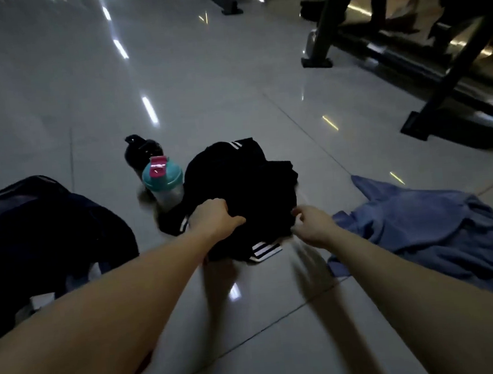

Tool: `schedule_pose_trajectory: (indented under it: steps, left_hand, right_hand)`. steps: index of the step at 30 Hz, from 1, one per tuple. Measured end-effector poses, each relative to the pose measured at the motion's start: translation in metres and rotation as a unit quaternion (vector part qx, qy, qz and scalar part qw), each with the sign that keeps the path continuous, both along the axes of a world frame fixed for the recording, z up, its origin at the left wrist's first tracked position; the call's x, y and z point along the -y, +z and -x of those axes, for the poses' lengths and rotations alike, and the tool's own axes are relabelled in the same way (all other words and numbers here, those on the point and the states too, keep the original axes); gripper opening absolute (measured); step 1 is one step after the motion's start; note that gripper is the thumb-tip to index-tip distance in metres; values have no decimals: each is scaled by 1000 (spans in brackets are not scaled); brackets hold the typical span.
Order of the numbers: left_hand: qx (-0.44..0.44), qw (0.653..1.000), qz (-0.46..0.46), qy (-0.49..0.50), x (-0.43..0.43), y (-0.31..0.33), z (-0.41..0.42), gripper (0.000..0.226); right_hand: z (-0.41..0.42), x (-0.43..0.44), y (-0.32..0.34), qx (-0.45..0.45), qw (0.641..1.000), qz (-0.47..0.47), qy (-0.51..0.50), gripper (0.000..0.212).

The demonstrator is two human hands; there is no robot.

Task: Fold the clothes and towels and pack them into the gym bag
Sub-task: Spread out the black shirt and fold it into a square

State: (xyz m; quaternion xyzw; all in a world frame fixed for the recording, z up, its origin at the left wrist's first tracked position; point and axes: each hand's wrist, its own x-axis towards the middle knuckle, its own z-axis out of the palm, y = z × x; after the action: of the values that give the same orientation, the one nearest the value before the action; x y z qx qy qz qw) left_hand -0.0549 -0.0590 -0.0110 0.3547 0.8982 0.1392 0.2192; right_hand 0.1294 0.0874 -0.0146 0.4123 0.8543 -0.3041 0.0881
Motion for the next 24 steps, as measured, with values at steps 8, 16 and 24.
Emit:
schedule_pose_trajectory:
  steps: [8, 16, 24]
  left_hand:
    - [-46, 996, 12, -76, -7, -77, 10, 35]
    - [-120, 982, -144, 21, -32, 12, 40, 32]
    - [187, 852, -457, 171, -78, 210, 42, 28]
  right_hand:
    - [61, -7, -81, -27, 999, 13, -18, 73]
    - [46, -30, -20, -145, 979, -79, -117, 19]
    - [38, -53, 121, -292, 931, 65, -210, 40]
